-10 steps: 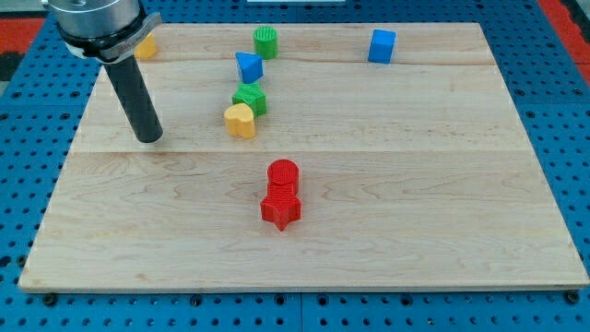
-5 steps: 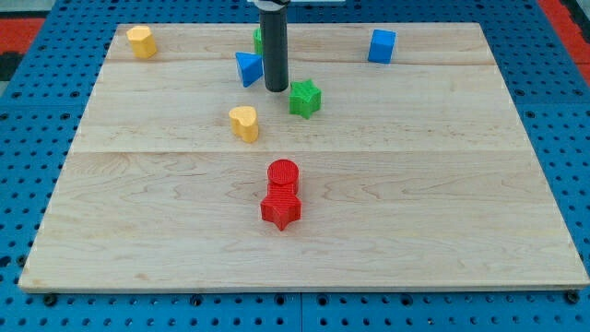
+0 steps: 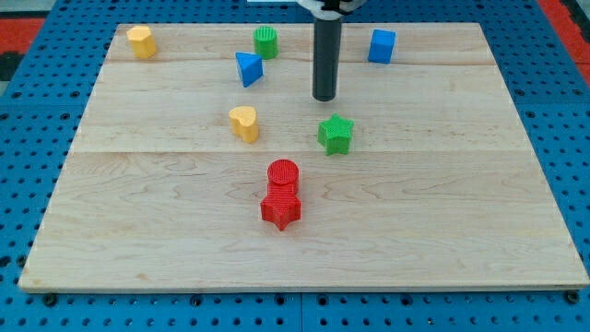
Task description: Move the green star to the center
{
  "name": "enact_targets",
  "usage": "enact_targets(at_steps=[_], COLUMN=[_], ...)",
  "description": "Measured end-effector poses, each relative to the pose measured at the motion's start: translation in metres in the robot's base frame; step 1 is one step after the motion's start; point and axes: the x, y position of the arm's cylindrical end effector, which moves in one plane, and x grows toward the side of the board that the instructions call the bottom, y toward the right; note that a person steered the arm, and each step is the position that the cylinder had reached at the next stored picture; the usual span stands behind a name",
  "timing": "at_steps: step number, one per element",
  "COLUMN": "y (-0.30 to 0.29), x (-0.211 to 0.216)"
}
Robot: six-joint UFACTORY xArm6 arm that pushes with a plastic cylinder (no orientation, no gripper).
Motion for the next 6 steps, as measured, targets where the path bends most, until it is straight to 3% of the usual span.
enact_targets(at_steps=[6], y=[-0.010], x=[0.041])
